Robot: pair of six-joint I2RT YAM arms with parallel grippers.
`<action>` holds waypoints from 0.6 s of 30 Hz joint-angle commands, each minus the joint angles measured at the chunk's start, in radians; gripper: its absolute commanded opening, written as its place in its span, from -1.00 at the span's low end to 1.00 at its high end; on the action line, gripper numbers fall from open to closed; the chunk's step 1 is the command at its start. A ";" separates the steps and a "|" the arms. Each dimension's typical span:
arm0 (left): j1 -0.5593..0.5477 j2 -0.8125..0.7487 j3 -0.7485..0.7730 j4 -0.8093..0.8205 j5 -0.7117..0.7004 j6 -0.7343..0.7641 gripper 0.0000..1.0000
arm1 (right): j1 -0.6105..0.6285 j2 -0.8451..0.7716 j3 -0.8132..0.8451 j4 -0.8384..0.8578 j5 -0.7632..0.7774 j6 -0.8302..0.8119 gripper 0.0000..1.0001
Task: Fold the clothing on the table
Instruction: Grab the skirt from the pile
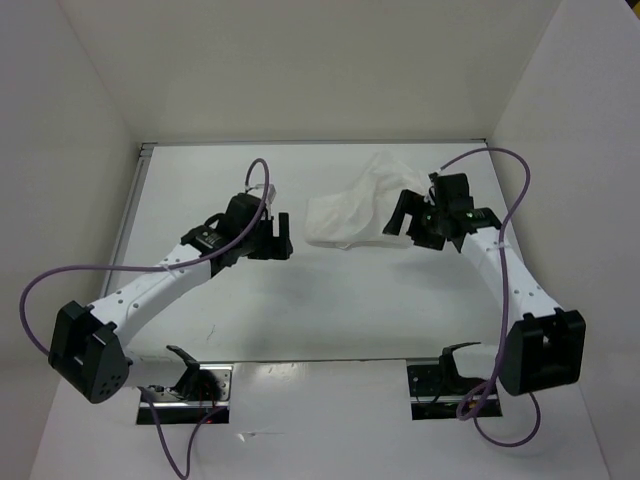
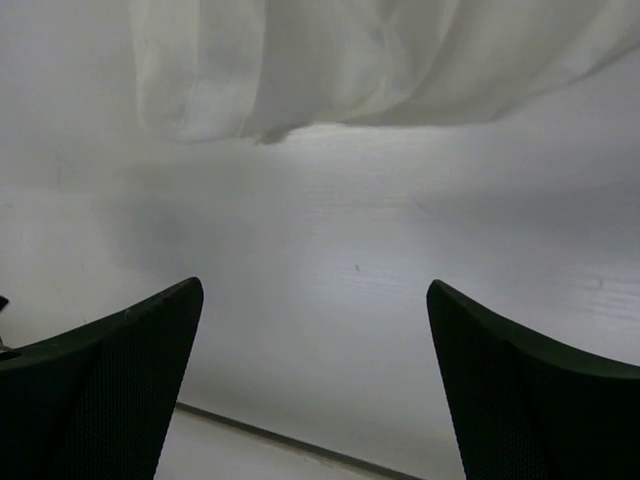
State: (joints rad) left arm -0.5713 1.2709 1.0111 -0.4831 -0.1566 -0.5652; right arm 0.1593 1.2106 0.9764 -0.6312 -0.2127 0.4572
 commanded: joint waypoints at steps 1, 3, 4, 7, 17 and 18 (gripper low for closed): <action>0.042 0.054 -0.012 0.264 0.217 0.115 0.76 | 0.009 0.108 0.168 0.018 0.016 -0.048 0.93; 0.053 0.143 0.059 0.319 0.365 0.166 0.72 | 0.026 0.160 0.241 -0.005 0.016 -0.058 0.93; 0.053 0.181 0.085 0.348 0.385 0.182 0.70 | 0.035 0.161 0.255 -0.005 0.028 -0.058 0.93; 0.015 0.335 0.197 0.359 0.373 0.294 0.62 | 0.048 0.161 0.268 0.004 0.029 -0.058 0.93; -0.013 0.570 0.348 0.354 0.322 0.496 0.54 | 0.048 0.061 0.154 0.013 -0.011 -0.040 0.93; -0.013 0.585 0.368 0.354 0.303 0.496 0.54 | 0.048 0.061 0.140 0.013 -0.023 -0.040 0.93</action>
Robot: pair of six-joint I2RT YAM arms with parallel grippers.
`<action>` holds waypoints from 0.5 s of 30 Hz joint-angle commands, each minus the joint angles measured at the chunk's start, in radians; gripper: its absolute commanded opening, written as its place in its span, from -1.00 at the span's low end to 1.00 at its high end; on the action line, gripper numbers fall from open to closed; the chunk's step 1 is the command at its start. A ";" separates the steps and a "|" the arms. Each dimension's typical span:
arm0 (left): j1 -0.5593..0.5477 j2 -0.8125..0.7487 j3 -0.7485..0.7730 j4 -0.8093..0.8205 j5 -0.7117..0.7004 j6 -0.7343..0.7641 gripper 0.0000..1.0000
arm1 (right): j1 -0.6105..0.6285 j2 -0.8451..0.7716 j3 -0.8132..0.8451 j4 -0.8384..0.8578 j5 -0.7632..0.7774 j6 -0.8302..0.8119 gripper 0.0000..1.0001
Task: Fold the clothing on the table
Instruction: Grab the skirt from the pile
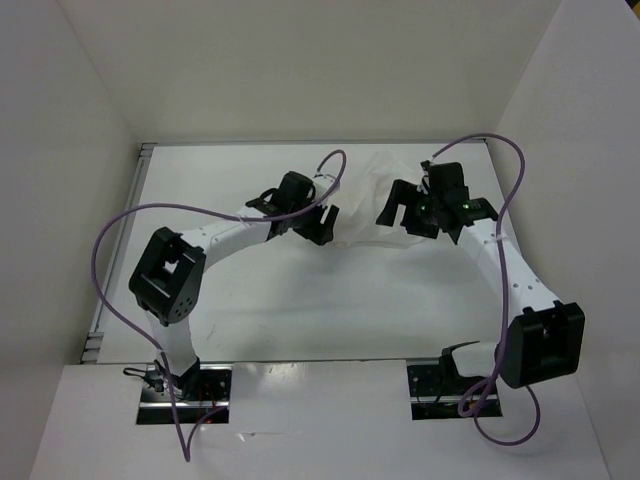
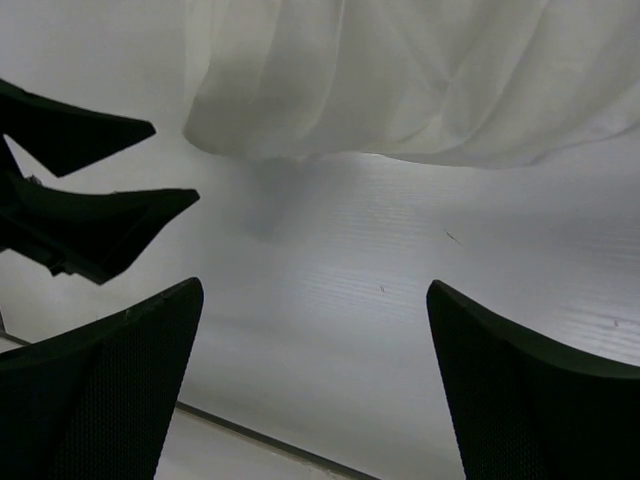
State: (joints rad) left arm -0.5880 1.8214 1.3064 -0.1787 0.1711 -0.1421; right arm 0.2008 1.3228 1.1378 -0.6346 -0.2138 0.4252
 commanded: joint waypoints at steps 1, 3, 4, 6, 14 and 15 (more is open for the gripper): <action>0.004 0.047 0.073 0.050 -0.034 0.073 0.54 | 0.006 -0.068 -0.035 0.016 -0.022 0.003 0.93; 0.004 0.074 0.082 0.062 -0.047 0.082 0.54 | 0.006 -0.083 -0.047 0.016 -0.045 0.003 0.93; 0.004 0.075 0.082 0.062 -0.047 0.082 0.54 | 0.006 -0.095 -0.056 0.016 -0.045 0.013 0.93; 0.004 0.087 0.082 0.073 -0.047 0.102 0.51 | 0.006 -0.108 -0.067 0.026 -0.055 0.014 0.93; 0.014 0.219 0.183 0.039 0.051 0.142 -0.14 | 0.006 -0.149 -0.098 0.026 -0.065 0.034 0.93; 0.014 0.228 0.194 0.028 0.088 0.142 -0.35 | 0.006 -0.158 -0.098 0.035 -0.065 0.034 0.93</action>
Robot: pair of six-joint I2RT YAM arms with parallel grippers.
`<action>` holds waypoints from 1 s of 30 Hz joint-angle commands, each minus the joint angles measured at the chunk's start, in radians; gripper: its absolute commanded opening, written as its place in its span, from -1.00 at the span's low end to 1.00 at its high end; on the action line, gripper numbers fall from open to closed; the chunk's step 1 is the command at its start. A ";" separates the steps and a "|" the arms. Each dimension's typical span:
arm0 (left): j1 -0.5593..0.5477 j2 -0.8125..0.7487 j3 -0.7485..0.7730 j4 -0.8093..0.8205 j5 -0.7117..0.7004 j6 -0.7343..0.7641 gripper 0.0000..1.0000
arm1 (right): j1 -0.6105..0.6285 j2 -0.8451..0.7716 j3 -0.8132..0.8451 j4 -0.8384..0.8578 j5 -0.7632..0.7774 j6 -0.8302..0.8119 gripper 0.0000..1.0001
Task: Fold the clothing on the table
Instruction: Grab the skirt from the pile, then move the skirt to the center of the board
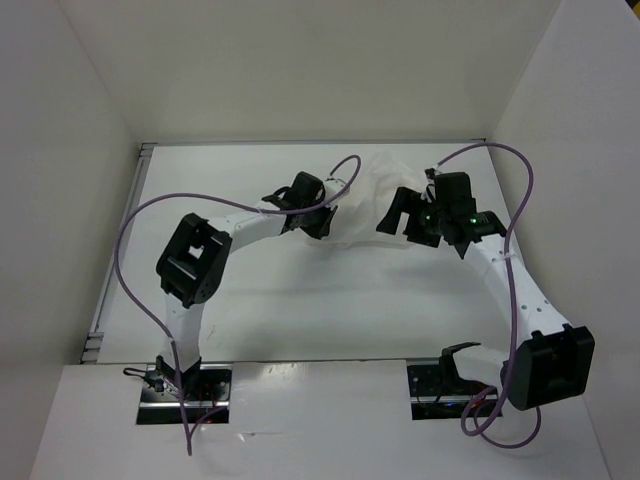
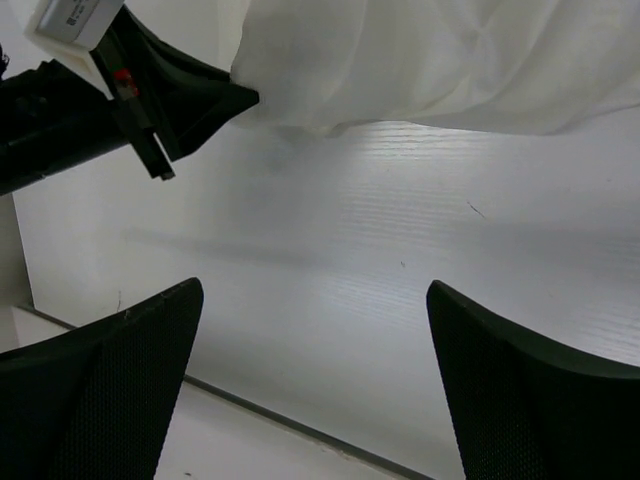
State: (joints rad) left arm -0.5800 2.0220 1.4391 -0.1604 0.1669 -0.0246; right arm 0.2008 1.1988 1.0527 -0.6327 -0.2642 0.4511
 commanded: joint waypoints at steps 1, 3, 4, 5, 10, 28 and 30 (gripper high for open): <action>0.006 0.046 0.075 -0.002 0.106 0.025 -0.72 | 0.006 -0.034 -0.013 0.033 -0.026 0.017 0.93; -0.004 0.055 0.136 -0.062 0.115 0.015 -1.00 | 0.006 -0.045 -0.022 0.042 -0.026 0.017 0.93; -0.004 0.055 0.165 -0.095 0.144 0.015 -1.00 | 0.006 -0.057 -0.022 0.042 -0.026 0.026 0.93; -0.024 0.023 0.193 -0.141 0.176 0.015 -1.00 | 0.006 -0.067 -0.022 0.042 -0.026 0.026 0.93; -0.109 -0.213 0.343 -0.215 0.270 -0.015 -1.00 | 0.006 -0.148 -0.042 0.051 0.081 0.046 0.95; 0.249 -0.312 0.140 -0.025 0.204 -0.416 -1.00 | -0.035 -0.303 -0.143 0.105 0.085 0.087 0.98; 0.258 -0.312 0.139 -0.025 0.223 -0.425 -1.00 | -0.044 -0.318 -0.143 0.105 0.085 0.087 0.98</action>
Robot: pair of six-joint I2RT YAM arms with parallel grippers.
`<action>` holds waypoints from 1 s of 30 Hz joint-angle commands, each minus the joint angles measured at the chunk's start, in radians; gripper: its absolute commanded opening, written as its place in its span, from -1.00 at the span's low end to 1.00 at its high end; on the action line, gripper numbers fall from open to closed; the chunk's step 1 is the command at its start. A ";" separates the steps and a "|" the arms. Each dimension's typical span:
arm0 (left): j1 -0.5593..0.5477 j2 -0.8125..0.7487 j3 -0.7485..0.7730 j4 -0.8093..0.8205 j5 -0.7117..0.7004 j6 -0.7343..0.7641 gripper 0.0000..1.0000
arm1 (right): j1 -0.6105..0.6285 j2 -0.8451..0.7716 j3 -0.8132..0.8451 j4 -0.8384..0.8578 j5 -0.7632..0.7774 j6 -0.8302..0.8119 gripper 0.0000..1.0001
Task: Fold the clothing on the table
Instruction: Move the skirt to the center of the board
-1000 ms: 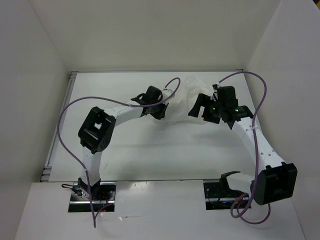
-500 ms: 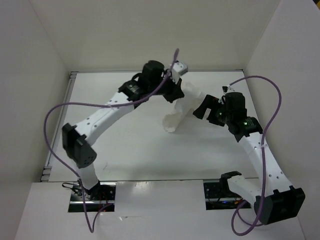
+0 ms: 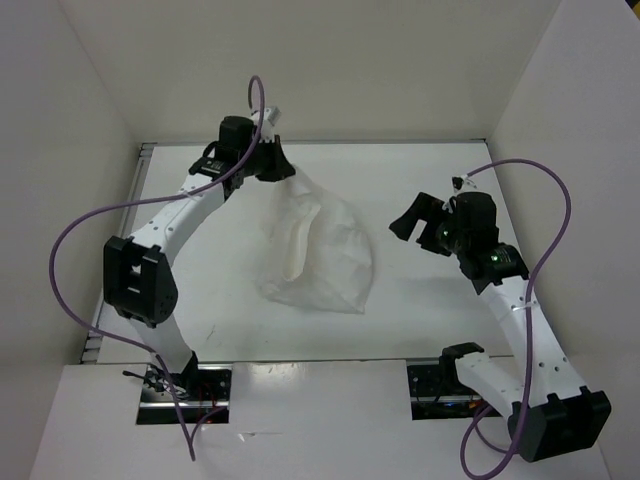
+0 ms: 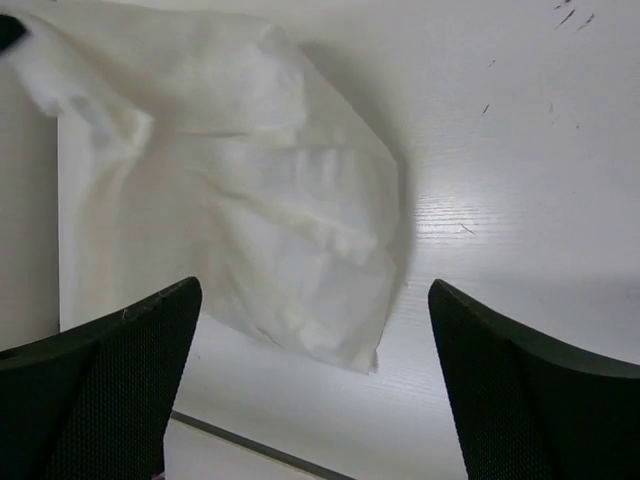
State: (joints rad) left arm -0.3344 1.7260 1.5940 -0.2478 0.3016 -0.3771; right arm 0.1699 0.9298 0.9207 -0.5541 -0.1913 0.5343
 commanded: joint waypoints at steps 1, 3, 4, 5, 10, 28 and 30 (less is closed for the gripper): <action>0.012 -0.016 0.000 0.062 0.100 -0.060 -1.00 | -0.013 -0.063 -0.011 0.026 0.022 0.013 0.98; -0.005 0.007 0.052 0.038 0.114 -0.039 -1.00 | -0.013 -0.074 -0.011 0.017 0.023 0.013 1.00; -0.030 0.021 0.088 -0.003 0.126 -0.013 -1.00 | -0.013 -0.085 -0.011 0.017 0.023 0.022 1.00; -0.044 0.050 0.166 -0.022 0.142 -0.013 -1.00 | -0.013 -0.085 -0.022 0.008 0.023 0.023 1.00; -0.106 0.072 0.317 0.001 0.278 -0.040 -1.00 | -0.013 -0.127 -0.031 0.008 0.032 0.032 1.00; -0.048 -0.233 -0.098 0.134 0.015 -0.193 -1.00 | -0.023 -0.128 -0.051 0.008 -0.005 0.050 1.00; -0.020 -0.258 -0.294 0.153 -0.012 -0.233 -1.00 | -0.023 -0.128 -0.051 0.017 -0.005 0.041 1.00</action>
State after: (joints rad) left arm -0.3965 1.4715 1.4761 -0.1417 0.3790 -0.5201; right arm 0.1562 0.8093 0.8730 -0.5617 -0.1905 0.5816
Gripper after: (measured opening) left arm 0.008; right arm 0.999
